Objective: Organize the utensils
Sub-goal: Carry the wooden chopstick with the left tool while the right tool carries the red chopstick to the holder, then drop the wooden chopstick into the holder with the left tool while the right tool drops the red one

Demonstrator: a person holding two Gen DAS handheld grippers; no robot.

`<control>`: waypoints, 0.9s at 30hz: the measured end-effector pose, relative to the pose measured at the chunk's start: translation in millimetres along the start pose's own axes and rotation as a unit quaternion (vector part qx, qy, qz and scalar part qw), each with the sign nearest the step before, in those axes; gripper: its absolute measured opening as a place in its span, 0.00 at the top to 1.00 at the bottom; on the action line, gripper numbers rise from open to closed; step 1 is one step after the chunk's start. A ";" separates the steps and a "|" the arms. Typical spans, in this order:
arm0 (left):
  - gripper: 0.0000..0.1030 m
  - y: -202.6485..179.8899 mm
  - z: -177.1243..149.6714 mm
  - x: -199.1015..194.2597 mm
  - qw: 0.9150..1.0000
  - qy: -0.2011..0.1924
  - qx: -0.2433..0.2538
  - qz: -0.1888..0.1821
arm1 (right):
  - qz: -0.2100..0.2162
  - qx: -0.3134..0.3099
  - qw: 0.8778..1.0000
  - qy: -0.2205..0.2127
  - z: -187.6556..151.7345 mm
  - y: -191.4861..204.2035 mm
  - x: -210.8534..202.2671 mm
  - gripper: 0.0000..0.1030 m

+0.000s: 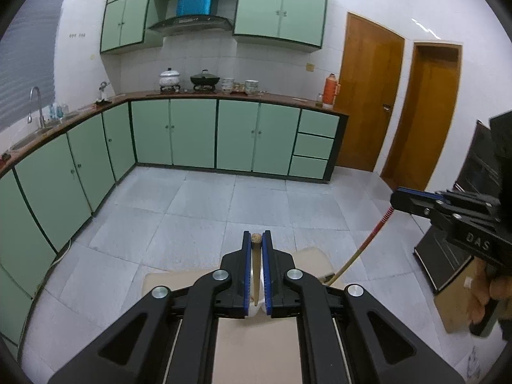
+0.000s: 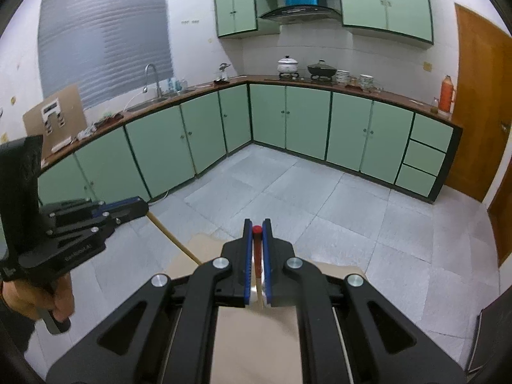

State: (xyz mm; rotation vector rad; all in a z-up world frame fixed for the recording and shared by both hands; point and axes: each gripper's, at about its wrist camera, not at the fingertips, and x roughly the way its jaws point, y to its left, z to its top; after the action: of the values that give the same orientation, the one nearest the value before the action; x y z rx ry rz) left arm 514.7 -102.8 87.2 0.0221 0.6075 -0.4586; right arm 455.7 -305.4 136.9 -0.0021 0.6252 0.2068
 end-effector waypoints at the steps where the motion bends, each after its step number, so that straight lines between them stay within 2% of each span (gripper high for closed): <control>1: 0.94 1.0 2.7 7.4 1.000 0.003 -0.002 0.001 | -0.003 0.005 1.000 0.000 2.8 -3.9 7.1 0.95; 6: 0.94 10.8 4.1 61.7 1.000 0.020 -0.015 0.012 | -0.014 0.032 0.999 0.001 10.0 -23.1 48.0 0.95; 16: 0.94 34.9 -30.4 159.6 0.996 0.071 -0.045 0.018 | -0.027 0.057 0.997 0.047 -17.9 -51.4 141.8 0.95; 21: 0.94 37.0 -40.1 184.3 0.995 0.086 -0.047 0.015 | -0.028 0.066 0.995 0.067 -34.6 -60.0 176.0 0.95; 27: 0.94 33.6 -50.1 196.1 0.994 0.099 -0.037 0.011 | -0.030 0.071 0.993 0.085 -45.5 -62.9 201.1 0.95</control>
State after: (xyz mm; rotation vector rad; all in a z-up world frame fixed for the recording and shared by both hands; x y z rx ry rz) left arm 643.5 -145.2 -66.8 0.0028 0.8183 -0.4151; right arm 600.5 -331.4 -20.7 0.0986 0.8074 0.1039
